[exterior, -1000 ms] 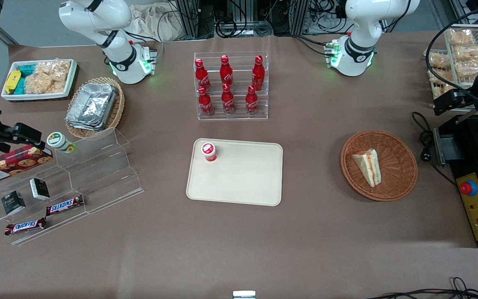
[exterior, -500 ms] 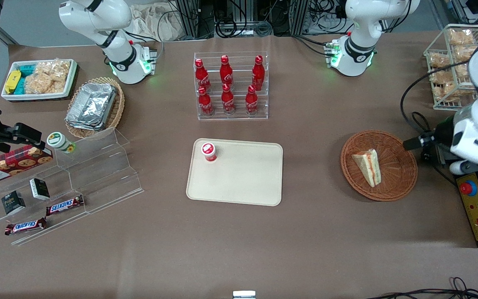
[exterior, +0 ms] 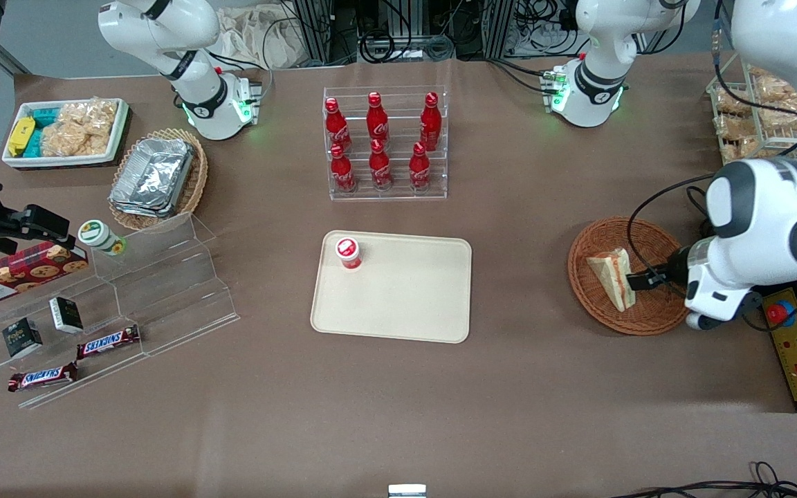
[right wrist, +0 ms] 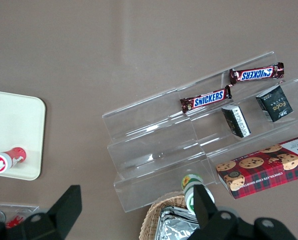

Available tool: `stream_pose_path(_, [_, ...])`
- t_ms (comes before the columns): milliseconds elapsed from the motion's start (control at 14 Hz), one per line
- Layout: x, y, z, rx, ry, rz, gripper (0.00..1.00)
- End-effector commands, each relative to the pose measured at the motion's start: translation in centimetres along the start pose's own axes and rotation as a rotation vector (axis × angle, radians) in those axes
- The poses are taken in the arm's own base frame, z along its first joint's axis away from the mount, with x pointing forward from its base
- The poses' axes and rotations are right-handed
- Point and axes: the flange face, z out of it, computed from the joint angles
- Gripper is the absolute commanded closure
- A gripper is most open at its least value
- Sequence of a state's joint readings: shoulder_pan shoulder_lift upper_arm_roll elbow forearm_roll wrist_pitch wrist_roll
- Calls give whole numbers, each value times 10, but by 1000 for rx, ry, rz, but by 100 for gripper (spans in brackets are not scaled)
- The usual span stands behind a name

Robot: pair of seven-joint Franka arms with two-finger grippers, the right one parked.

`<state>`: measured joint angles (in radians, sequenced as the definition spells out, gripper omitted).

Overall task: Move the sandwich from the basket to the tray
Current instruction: 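Lower the open left gripper over the sandwich in the wicker basket, then close the left gripper on the wrapped sandwich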

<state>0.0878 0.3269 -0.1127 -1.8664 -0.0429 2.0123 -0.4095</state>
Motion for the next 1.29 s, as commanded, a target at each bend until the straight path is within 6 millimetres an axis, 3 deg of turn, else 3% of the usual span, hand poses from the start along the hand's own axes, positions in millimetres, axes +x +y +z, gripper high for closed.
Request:
stream_pose_path(0, [-2,-2,32,-13,3,-28,0])
stream_pose_path(357, [-4,1,89,-11,-4,-25,0])
stream_pose_path(571, [-9,5,109,-10,4,-26,0])
stream_pose_path(714, [-10,5,111,-5,1,-23,20])
stream_pose_path(857, [-10,5,109,-2,1,-19,54])
stream_pose_path(929, [-11,6,109,1,2,-13,65])
stream_pose_path(1071, [-11,7,96,0,15,-1,72])
stream_pose_path(1214, [-12,10,58,-8,46,8,75])
